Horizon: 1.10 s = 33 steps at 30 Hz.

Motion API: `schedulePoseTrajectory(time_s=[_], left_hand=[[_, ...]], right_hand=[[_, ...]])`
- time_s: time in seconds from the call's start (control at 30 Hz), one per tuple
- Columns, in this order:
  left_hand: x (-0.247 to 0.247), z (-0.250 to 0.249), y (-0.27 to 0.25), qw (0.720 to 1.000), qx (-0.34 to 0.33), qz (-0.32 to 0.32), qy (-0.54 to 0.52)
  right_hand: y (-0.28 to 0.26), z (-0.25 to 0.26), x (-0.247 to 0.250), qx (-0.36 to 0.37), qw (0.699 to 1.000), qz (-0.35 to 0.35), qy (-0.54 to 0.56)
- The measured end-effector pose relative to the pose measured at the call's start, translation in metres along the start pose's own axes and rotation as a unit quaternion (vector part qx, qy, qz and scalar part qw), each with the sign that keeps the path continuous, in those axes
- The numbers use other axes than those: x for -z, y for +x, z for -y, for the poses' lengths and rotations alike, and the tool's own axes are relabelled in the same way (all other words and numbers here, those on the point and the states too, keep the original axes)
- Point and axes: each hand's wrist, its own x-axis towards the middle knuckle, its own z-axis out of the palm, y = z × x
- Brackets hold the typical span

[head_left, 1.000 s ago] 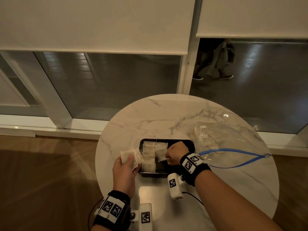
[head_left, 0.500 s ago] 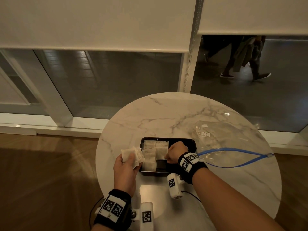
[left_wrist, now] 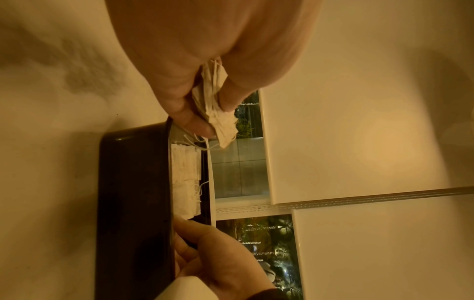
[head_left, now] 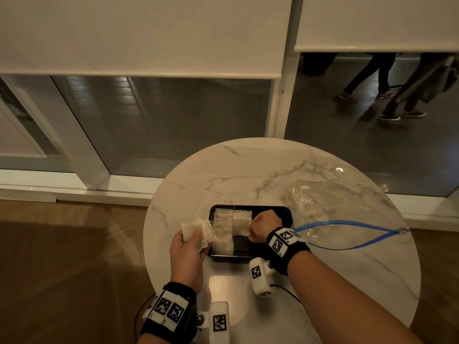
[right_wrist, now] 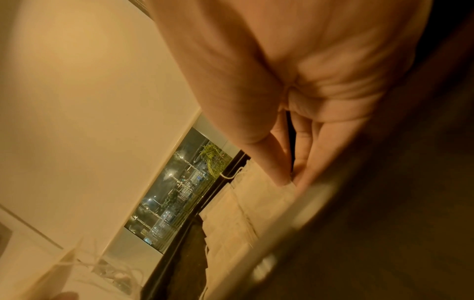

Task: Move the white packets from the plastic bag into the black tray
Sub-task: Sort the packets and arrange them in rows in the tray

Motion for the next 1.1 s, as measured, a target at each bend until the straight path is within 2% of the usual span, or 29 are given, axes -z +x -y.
schedulePoseTrajectory(time_s=[0.17,0.43,0.6,0.73,0.83,0.93,1.1], left_hand=[[0.000,-0.001,0.000,1.000,0.001,0.000,0.001],[0.000,-0.002,-0.001,1.000,-0.001,0.003,0.006],[-0.002,-0.006,-0.005,1.000,0.000,0.010,-0.001],[-0.008,-0.009,-0.013,1.000,-0.002,0.026,-0.007],[-0.014,-0.012,-0.021,0.999,0.002,0.047,-0.007],[-0.020,-0.013,-0.028,0.998,0.011,0.065,0.001],[-0.027,-0.014,-0.035,0.995,0.020,0.093,0.004]], right_hand=[[-0.001,0.001,0.000,0.008,1.000,0.009,-0.009],[-0.005,0.000,0.007,-0.010,0.999,0.022,0.049],[-0.005,-0.004,0.010,-0.042,0.984,0.017,0.170],[-0.014,-0.009,0.019,-0.007,0.978,0.010,0.209],[-0.033,-0.004,0.029,0.017,0.950,0.004,0.311],[-0.067,0.004,0.041,0.068,0.919,0.029,0.386],[-0.110,0.002,0.048,0.143,0.927,0.092,0.334]])
